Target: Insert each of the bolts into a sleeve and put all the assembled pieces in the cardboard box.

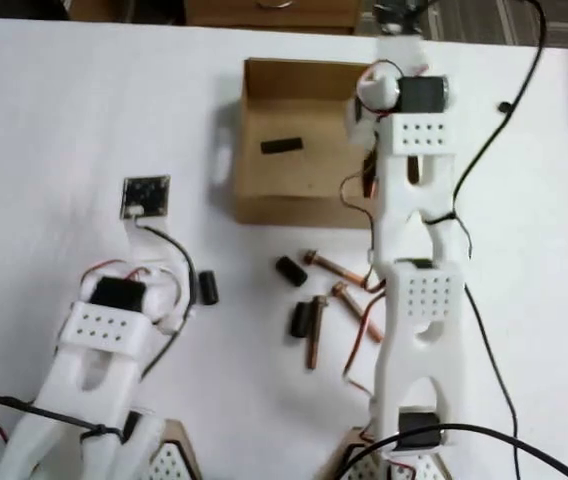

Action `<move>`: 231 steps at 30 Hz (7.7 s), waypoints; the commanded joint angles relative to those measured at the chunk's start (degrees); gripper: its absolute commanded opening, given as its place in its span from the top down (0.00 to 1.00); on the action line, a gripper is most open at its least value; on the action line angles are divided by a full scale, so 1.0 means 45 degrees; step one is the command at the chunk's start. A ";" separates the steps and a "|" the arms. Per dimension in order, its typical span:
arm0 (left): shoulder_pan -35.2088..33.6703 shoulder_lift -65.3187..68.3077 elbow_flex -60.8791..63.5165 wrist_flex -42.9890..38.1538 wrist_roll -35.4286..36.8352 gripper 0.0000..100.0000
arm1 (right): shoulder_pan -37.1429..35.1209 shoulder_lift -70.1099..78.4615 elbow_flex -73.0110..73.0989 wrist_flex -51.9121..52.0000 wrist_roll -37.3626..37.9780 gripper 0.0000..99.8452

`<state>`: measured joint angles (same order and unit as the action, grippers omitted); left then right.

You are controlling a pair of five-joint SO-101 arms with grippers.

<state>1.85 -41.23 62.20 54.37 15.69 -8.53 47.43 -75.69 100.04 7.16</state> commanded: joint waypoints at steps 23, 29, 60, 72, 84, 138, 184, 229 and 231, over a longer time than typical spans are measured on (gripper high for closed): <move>-0.0313 -0.0234 0.2569 -0.2442 -0.0078 0.98 | -0.3995 -0.6535 1.1018 0.0303 0.5177 0.81; -0.1016 -0.0234 0.2569 -0.2442 -0.0078 0.98 | -0.3976 -0.8293 1.2386 0.0303 0.5177 0.81; -0.0996 -0.0234 0.2647 -0.2794 -0.0078 0.98 | -0.6476 -1.8217 2.2896 -0.1338 0.1446 0.81; -0.0977 -0.0234 0.2647 -0.2813 -0.0078 0.98 | -0.6535 -1.8237 2.4498 -0.5128 -0.0957 0.81; -0.0957 -0.0215 0.2921 -0.3399 -0.0078 0.98 | -0.6769 -1.8100 2.7096 -0.6730 -0.1172 0.81; -0.0938 -0.0234 0.3214 -0.3712 -0.0059 0.98 | -0.7473 -1.8002 2.9206 -0.8606 -0.8928 0.81; -0.0918 -0.0234 0.3214 -0.3692 -0.0020 0.98 | -0.6418 -1.5404 3.1844 -1.4564 -0.8987 0.93; 0.0723 -0.0137 -0.3116 0.3282 0.1153 0.98 | 0.0420 -2.0347 2.4440 -0.5363 -0.6017 0.98; 0.1915 -0.0137 -0.4484 0.4181 0.1563 0.98 | 0.1338 -2.0269 2.4205 -0.5187 -0.6017 0.98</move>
<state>3.78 -41.23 53.76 65.80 20.26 -7.91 -42.59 37.36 74.81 -20.44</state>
